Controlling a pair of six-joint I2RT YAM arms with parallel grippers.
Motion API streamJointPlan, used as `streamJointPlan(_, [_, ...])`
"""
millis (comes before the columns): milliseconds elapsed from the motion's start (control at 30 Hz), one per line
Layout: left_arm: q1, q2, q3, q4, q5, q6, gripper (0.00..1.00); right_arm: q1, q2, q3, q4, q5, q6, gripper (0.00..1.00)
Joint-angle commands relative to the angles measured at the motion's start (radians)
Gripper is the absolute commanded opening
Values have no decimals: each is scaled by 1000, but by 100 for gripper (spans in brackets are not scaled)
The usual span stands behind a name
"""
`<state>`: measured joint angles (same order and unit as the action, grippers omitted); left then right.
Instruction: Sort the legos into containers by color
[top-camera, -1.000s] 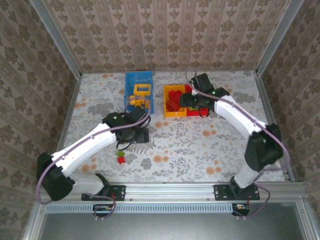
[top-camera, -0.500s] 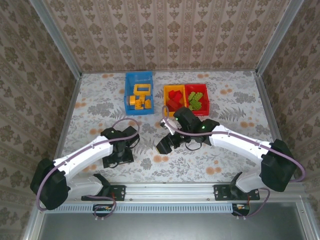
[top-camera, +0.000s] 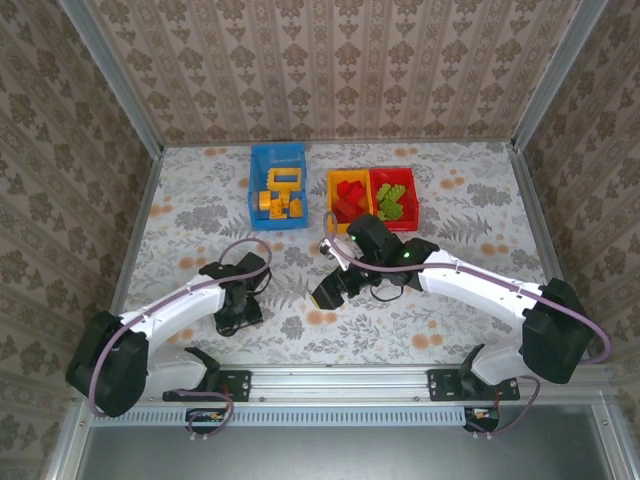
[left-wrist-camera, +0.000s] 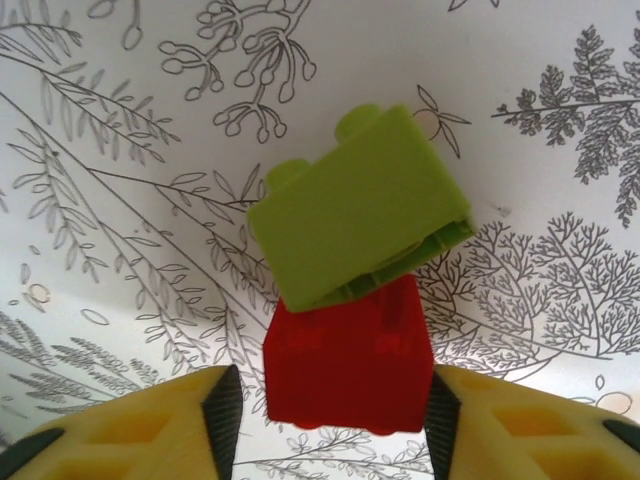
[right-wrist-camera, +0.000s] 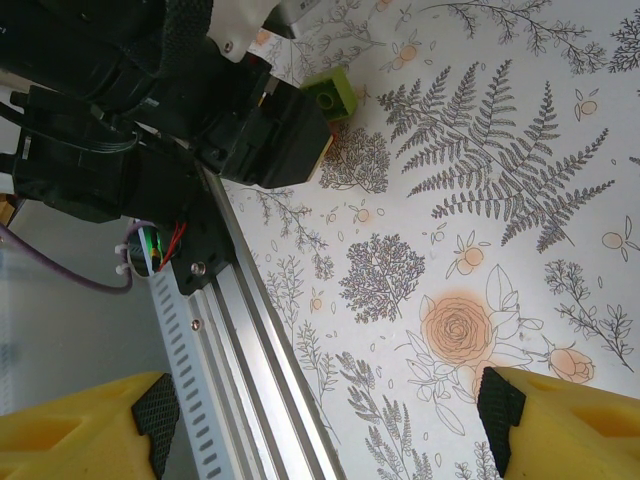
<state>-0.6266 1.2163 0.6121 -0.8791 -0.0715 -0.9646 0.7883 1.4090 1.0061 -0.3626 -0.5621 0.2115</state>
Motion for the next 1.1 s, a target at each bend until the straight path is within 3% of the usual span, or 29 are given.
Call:
streamJointPlan(0, [7, 11, -12, 42, 11, 29, 47, 5, 14, 28, 5, -21, -3, 82])
streamJointPlan(333, [-1, -15, -2, 38, 0, 53, 32, 5, 27, 44, 5, -15, -1, 81])
streamJointPlan(533, [-113, -20, 106, -44, -1, -5, 32, -16, -10, 55, -13, 40, 3, 80])
streamJointPlan(733, [-253, 48, 341, -113, -14, -48, 32, -150, -159, 14, 59, 160, 118, 79])
streamJointPlan(900, [-229, 214, 647, -97, -31, 78, 32, -302, -269, -24, 98, 295, 223, 79])
streamJointPlan(1067, [-186, 480, 971, -37, -4, 214, 32, -344, -266, 16, 33, 359, 215, 79])
